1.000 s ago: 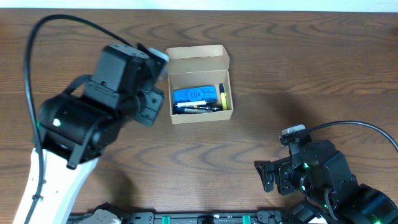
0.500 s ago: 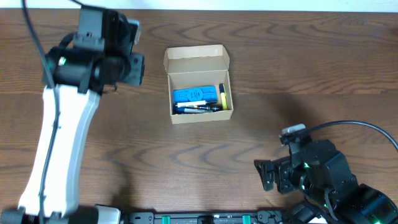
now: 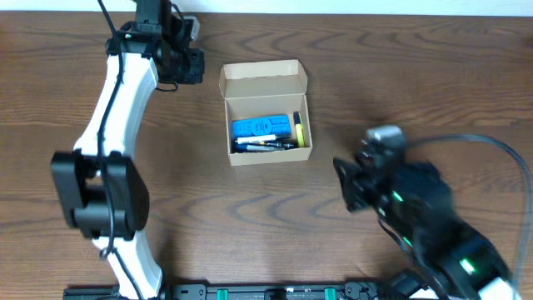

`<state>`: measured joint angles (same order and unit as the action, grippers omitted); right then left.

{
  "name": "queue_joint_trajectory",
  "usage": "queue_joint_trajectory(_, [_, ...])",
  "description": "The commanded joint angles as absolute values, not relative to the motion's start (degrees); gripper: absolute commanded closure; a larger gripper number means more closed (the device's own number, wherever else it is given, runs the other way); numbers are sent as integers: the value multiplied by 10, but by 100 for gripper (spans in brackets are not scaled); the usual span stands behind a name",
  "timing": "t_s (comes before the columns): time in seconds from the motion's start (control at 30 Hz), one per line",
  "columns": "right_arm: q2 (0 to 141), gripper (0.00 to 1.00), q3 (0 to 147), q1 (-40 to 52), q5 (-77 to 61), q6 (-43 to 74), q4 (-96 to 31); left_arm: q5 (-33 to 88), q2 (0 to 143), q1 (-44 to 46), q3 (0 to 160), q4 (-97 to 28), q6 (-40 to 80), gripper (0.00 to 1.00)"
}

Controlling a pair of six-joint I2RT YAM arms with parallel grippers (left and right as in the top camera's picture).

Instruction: Pack container

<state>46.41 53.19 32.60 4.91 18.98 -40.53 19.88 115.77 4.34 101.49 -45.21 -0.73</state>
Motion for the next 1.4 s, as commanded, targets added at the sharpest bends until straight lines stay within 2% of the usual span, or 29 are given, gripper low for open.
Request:
queue_joint_trajectory(0.0, [550,85,509,290,75,193,-368,221,1200,30,1015,-438,36,94])
queue_joint_trajectory(0.1, [636,99,509,242,61,193,-314,227,1234,25,1015,-421,58,94])
queue_joint_trajectory(0.23, [736,99,509,174,-3,197,-214,256,1265,25,1015,-395,63,94])
queue_joint_trajectory(0.43, [883,99,509,91,-183,210,-33,340,1302,24,1015,-342,97,94])
queue_joint_trajectory(0.7, [1066,99,519,66,-302,313,166,401,1337,24,1015,-324,138,94])
queue_joint_trajectory(1.0, [1199,99,634,70,-379,352,187,436,1337,30,1015,-314,149,94])
queue_joint_trajectory(1.37, [1239,99,713,87,-414,358,185,488,1337,41,1015,-278,155,94])
